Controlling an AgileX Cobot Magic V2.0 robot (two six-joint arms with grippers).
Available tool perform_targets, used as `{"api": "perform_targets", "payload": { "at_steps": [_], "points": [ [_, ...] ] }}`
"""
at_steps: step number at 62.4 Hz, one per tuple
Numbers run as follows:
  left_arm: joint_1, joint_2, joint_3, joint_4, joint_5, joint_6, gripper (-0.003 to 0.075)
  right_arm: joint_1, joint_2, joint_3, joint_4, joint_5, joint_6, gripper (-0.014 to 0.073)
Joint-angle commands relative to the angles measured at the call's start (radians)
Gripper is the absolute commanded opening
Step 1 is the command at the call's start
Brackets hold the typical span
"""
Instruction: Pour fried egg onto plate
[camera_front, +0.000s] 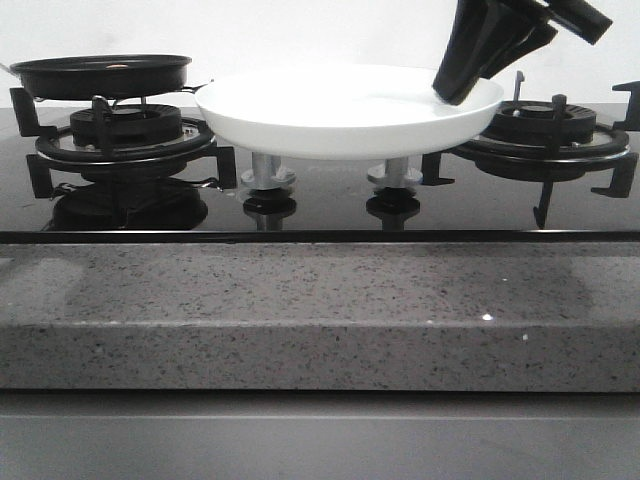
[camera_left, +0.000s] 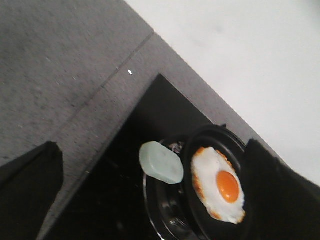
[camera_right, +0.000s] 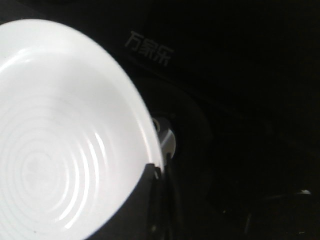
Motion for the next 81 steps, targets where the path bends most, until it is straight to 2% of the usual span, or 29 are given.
{"api": "perform_targets", "payload": {
  "at_steps": [1,5,16,29,36,43,50,57,68,74,81],
  "points": [
    [0.016,0.058,-0.072,-0.233,0.066,0.130,0.0690,0.001,-0.053,-0.024,0.042,-0.028,-0.011,-0.0108],
    [0.018,0.106,-0.082,-0.296,0.097,0.170,0.0690,0.001,-0.053,-0.024,0.042,-0.028,-0.011,-0.0108],
    [0.007,0.189,-0.092,-0.334,0.103,0.206,0.0690,0.001,-0.053,-0.024,0.042,-0.028,-0.011,-0.0108],
    [0.001,0.262,-0.092,-0.522,0.144,0.310,0.0690,0.001,-0.053,-0.024,0.042,-0.028,-0.011,-0.0108],
    [-0.008,0.289,-0.092,-0.544,0.153,0.318,0.0679,0.001,-0.053,-0.024,0.042,-0.028,-0.011,-0.0108],
    [-0.029,0.304,-0.103,-0.551,0.150,0.333,0.0554,0.001,-0.053,-0.024,0.042,-0.028,-0.011,-0.0108],
    [-0.038,0.312,-0.120,-0.565,0.137,0.333,0.0373,0.001,-0.053,-0.024,0.042,-0.028,-0.011,-0.0108],
    [-0.038,0.314,-0.126,-0.580,0.137,0.333,0.0249,0.001,-0.053,-0.024,0.042,-0.028,-0.011,-0.0108],
    [-0.038,0.314,-0.126,-0.580,0.138,0.333,0.0111,0.001,-0.053,-0.024,0.042,-0.028,-0.011,-0.0108],
    [-0.038,0.314,-0.126,-0.578,0.143,0.336,-0.0013,0.001,-0.053,-0.024,0.042,-0.028,-0.011,-0.0108],
    [-0.038,0.308,-0.126,-0.605,0.163,0.366,-0.0020,0.001,-0.053,-0.024,0.042,-0.028,-0.011,-0.0108]
  ]
}}
